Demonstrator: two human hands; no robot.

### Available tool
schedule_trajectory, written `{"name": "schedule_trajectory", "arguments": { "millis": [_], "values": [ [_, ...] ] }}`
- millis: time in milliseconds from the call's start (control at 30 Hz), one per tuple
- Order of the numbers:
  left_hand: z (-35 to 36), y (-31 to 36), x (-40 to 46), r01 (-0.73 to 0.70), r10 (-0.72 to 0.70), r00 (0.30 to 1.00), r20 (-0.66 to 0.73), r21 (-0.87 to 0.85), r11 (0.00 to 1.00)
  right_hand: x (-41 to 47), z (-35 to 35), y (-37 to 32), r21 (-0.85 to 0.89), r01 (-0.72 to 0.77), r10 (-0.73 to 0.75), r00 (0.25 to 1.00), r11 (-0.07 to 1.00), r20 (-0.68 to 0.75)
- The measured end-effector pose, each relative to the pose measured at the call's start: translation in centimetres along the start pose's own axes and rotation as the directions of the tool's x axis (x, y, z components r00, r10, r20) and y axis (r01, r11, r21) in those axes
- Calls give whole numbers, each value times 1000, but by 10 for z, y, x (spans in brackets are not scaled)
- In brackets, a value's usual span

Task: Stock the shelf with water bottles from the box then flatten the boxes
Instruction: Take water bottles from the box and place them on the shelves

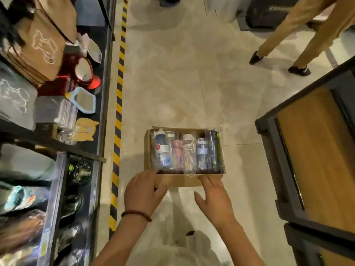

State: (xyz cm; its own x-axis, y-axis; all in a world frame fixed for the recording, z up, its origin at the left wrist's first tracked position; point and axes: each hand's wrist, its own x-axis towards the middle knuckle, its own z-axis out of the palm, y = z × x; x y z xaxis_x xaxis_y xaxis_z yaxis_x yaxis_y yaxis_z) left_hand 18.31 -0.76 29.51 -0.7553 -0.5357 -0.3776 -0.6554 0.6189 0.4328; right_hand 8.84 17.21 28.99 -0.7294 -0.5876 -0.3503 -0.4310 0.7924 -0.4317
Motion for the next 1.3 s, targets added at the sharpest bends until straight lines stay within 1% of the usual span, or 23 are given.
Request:
{"name": "schedule_trajectory", "arguments": {
  "millis": [133,200,267,333,400,500,567,633,700,767,833,933,1000,1100,1167,1233,1300],
  "values": [
    [22,-17,80,78,-75,994,77,-36,996,71,31,7,16,-84,83,995,996,52],
    [39,-24,113,98,-92,990,103,-46,994,102,52,19,17,-118,116,989,993,94],
    [60,-33,145,138,-129,979,158,-44,989,131,75,37,5,-150,148,980,989,134],
    [84,-42,176,176,-159,963,216,-62,982,158,100,58,5,-185,182,971,983,158],
    [113,-55,205,213,-183,952,244,-104,971,185,127,80,22,-229,220,956,973,194],
    [163,-77,244,319,-253,919,303,-192,928,224,166,109,73,-325,298,921,943,249],
    [192,-90,265,379,-300,896,327,-211,901,249,192,131,71,-342,312,911,937,271],
    [221,-97,287,410,-323,890,320,-255,876,274,216,152,61,-376,347,896,924,278],
    [245,-98,304,444,-356,882,309,-287,849,297,238,172,76,-445,415,874,892,252],
    [271,-102,319,499,-413,858,306,-303,812,316,258,188,91,-515,485,843,852,233],
    [295,-108,330,536,-458,839,293,-301,789,330,278,201,92,-564,528,810,821,254],
    [319,-112,339,598,-552,802,230,-309,740,347,306,217,115,-584,535,794,804,288],
    [328,-112,342,618,-603,782,157,-318,719,356,322,227,203,-604,542,789,771,291],
    [339,-119,344,617,-626,776,78,-300,727,361,334,235,350,-628,567,778,695,271],
    [343,-123,346,603,-626,779,43,-326,728,359,337,236,371,-620,575,783,691,238],
    [344,-126,347,612,-641,766,45,-358,705,358,336,233,365,-613,576,788,700,218],
    [341,-129,347,621,-648,757,85,-405,672,359,330,230,368,-611,578,789,701,209]
  ]
}}
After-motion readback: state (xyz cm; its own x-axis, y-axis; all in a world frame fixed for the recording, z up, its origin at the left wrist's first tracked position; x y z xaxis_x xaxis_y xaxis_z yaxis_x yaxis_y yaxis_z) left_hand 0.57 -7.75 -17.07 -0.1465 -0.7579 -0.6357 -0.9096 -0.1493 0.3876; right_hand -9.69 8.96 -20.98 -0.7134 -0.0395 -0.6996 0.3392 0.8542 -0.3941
